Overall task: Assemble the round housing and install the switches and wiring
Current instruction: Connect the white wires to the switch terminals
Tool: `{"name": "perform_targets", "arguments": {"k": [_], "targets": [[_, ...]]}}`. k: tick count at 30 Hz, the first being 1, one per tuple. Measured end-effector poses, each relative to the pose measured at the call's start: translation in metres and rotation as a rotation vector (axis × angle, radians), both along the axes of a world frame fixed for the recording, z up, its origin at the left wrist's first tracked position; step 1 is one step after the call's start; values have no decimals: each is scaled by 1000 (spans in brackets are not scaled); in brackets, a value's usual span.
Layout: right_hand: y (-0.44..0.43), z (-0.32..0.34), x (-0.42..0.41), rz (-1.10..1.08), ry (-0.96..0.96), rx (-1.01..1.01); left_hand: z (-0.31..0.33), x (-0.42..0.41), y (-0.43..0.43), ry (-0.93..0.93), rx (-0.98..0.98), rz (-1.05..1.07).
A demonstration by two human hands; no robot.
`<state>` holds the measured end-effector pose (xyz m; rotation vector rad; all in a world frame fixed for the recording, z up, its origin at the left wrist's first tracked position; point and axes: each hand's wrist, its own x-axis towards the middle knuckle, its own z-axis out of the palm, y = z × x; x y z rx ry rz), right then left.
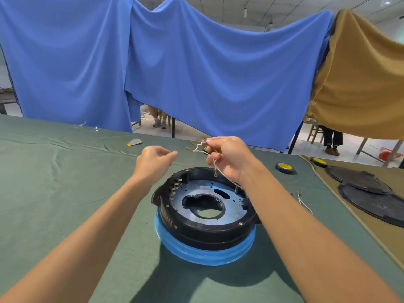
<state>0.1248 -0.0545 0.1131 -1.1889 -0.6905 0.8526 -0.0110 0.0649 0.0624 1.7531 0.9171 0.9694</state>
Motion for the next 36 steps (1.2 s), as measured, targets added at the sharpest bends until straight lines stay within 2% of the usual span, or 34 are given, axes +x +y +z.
{"name": "perform_targets", "arguments": {"k": [4, 9, 14, 18, 21, 28, 32, 36], "targets": [[16, -14, -15, 83, 145, -148, -28, -3, 4, 166, -59, -22], [28, -34, -19, 141, 267, -340, -47, -2, 3, 96, -159, -46], [29, -45, -7, 53, 107, -474, -57, -1, 3, -63, -267, -41], [29, -58, -5, 9, -188, -630, -60, 3, 2, -123, -290, -24], [28, -69, -5, 50, -323, -664, -60, 10, -2, -112, -250, 16], [25, -71, 1, 75, -370, -613, -63, 19, -17, -184, -249, 73], [22, -67, 2, 109, -306, -576, -62, 22, -21, -150, -239, 74], [24, -66, -3, 140, -274, -578, -53, 18, -12, -58, -183, -40]]}}
